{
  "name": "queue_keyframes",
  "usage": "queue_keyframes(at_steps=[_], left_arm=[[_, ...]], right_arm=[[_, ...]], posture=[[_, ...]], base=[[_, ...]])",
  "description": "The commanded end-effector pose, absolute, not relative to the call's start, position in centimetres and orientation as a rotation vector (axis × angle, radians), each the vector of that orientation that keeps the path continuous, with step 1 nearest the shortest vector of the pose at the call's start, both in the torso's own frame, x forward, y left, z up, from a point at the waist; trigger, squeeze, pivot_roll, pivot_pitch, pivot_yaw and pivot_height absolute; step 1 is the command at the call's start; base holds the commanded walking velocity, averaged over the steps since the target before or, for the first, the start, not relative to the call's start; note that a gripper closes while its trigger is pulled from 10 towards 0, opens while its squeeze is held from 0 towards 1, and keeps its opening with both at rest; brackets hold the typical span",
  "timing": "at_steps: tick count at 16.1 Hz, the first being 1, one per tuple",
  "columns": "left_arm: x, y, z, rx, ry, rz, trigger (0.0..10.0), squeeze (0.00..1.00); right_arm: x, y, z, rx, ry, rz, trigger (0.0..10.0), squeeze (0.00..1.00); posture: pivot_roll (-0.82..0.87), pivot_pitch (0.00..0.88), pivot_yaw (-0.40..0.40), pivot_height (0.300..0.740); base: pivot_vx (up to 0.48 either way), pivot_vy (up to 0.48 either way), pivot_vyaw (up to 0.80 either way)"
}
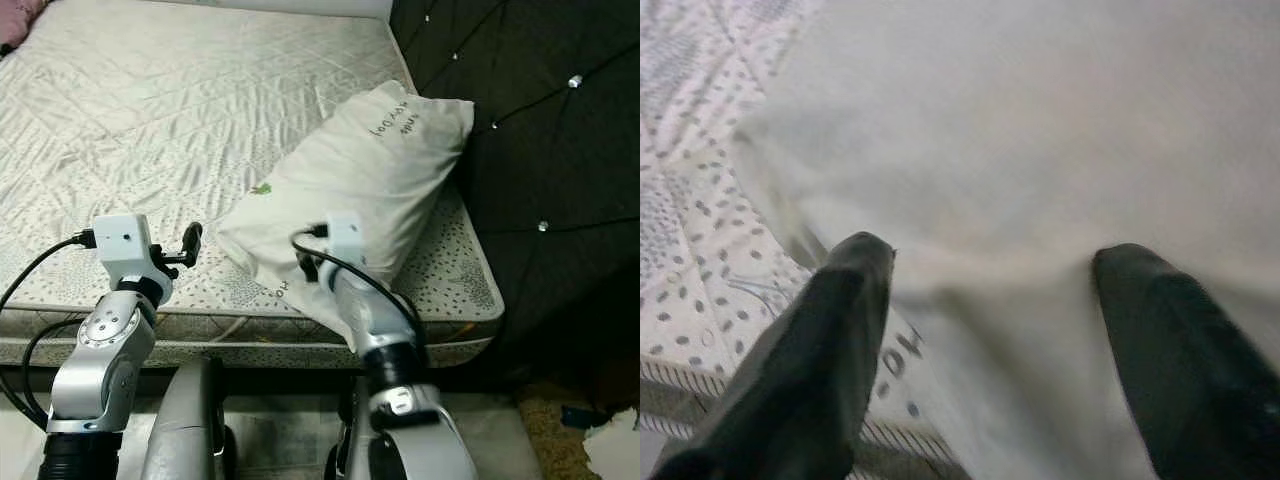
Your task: Clean up the room
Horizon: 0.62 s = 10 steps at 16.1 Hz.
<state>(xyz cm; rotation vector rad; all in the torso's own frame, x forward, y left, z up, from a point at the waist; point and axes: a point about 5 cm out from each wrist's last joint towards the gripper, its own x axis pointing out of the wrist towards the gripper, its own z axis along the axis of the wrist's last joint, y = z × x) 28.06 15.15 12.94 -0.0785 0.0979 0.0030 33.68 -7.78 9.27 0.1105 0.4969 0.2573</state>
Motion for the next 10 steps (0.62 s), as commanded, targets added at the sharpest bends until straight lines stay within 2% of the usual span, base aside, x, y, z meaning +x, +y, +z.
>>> queue_keyframes(at_steps=[1, 4, 6, 7, 8, 9, 10], left_arm=[[28.0, 15.2, 13.0, -0.078, 0.094, 0.001, 10.0, 0.00], [27.2, 15.5, 12.7, -0.076, 0.109, 0.016, 10.0, 0.00], [26.7, 15.3, 12.5, -0.079, 0.121, 0.017, 10.0, 0.00], [26.6, 15.4, 12.5, -0.081, 0.123, 0.020, 10.0, 0.00], [26.4, 15.4, 12.5, -0.081, 0.123, 0.021, 10.0, 0.00], [26.2, 15.6, 12.4, -0.081, 0.128, 0.026, 10.0, 0.00], [26.1, 15.7, 12.4, -0.079, 0.132, 0.029, 10.0, 0.00]], right_arm=[[34.0, -7.9, 9.2, 0.065, 0.480, 0.232, 0.0, 0.00], [34.7, -8.3, 9.0, -0.028, 0.451, 0.207, 0.0, 0.00], [35.5, -9.8, 9.4, -0.122, 0.402, 0.169, 0.0, 0.00], [36.0, -10.6, 9.9, -0.132, 0.362, 0.147, 8.2, 0.00], [36.2, -11.5, 10.6, -0.135, 0.307, 0.114, 8.2, 0.00], [36.4, -13.1, 11.8, -0.103, 0.238, 0.071, 10.0, 1.00], [36.2, -13.9, 12.1, -0.113, 0.216, 0.048, 10.0, 1.00]], posture=[[0.13, 0.022, -0.054, 0.595], [0.14, 0.053, -0.059, 0.595], [0.15, 0.073, -0.062, 0.595], [0.15, 0.079, -0.062, 0.595], [0.15, 0.089, -0.063, 0.595], [0.15, 0.095, -0.062, 0.595], [0.14, 0.098, -0.063, 0.595]], base=[[0.000, 0.000, 0.00], [0.000, 0.000, 0.00], [0.000, 0.000, 0.00], [0.000, 0.000, 0.00], [0.000, 0.000, 0.00], [0.000, 0.000, 0.00], [0.000, 0.000, 0.00]])
